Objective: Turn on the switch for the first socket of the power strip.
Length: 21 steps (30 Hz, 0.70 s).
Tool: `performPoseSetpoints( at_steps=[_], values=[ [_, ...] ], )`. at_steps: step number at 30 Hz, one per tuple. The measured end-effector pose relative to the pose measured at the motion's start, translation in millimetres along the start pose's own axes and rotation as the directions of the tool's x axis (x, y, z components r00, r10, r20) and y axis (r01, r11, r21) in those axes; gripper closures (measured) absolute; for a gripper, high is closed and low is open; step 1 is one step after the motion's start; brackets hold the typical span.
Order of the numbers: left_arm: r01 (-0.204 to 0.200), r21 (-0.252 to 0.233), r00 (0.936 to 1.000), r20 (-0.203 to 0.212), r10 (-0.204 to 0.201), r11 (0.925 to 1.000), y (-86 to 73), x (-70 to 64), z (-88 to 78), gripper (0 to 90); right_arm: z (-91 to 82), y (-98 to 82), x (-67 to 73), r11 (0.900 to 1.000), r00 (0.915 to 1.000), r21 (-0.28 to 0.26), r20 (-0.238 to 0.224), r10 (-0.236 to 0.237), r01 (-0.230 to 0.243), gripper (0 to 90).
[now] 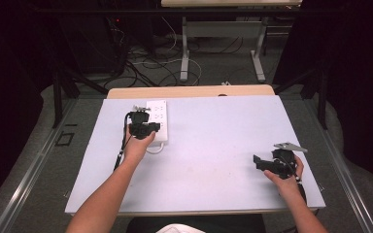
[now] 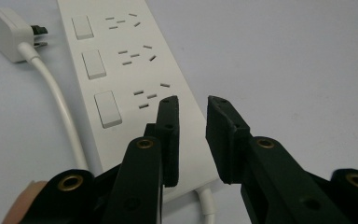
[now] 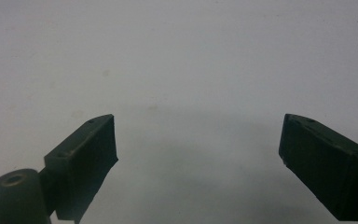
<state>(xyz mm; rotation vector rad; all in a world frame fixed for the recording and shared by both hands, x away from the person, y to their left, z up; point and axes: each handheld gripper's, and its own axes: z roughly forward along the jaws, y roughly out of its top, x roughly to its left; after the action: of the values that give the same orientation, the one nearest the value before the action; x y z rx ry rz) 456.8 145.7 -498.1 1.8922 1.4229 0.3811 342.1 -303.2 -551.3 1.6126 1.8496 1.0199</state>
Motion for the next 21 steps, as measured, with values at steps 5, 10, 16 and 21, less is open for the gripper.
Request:
performPoseSetpoints(
  at_steps=[5, 10, 16, 21],
  values=[
    [-0.019, 0.012, 0.9998, -0.001, 0.019, 0.9998, -0.4, -0.6, 0.1, 75.3, -0.2, 0.0, 0.1, 1.0, 1.0, 0.0, -0.002, -0.001, 0.001, 10.4],
    [-0.016, 0.011, 0.9999, 0.0, 0.016, 0.9998, -0.9, -3.0, 2.2, 75.9, -0.1, 0.1, -0.1, 1.0, 1.0, 0.0, -0.002, -0.001, 0.001, 10.4],
    [-0.019, 0.017, 0.9998, 0.002, 0.019, 0.9997, -1.1, -5.0, 4.7, 76.9, -0.3, 0.3, -0.1, 1.0, 1.0, -0.003, -0.002, -0.002, 0.002, 10.4],
    [-0.025, 0.019, 0.9997, -0.001, 0.025, 0.9995, -1.1, -5.7, 6.4, 77.5, -0.4, 0.3, -0.2, 1.0, 1.0, -0.004, -0.002, -0.002, 0.002, 10.4]
  ],
)
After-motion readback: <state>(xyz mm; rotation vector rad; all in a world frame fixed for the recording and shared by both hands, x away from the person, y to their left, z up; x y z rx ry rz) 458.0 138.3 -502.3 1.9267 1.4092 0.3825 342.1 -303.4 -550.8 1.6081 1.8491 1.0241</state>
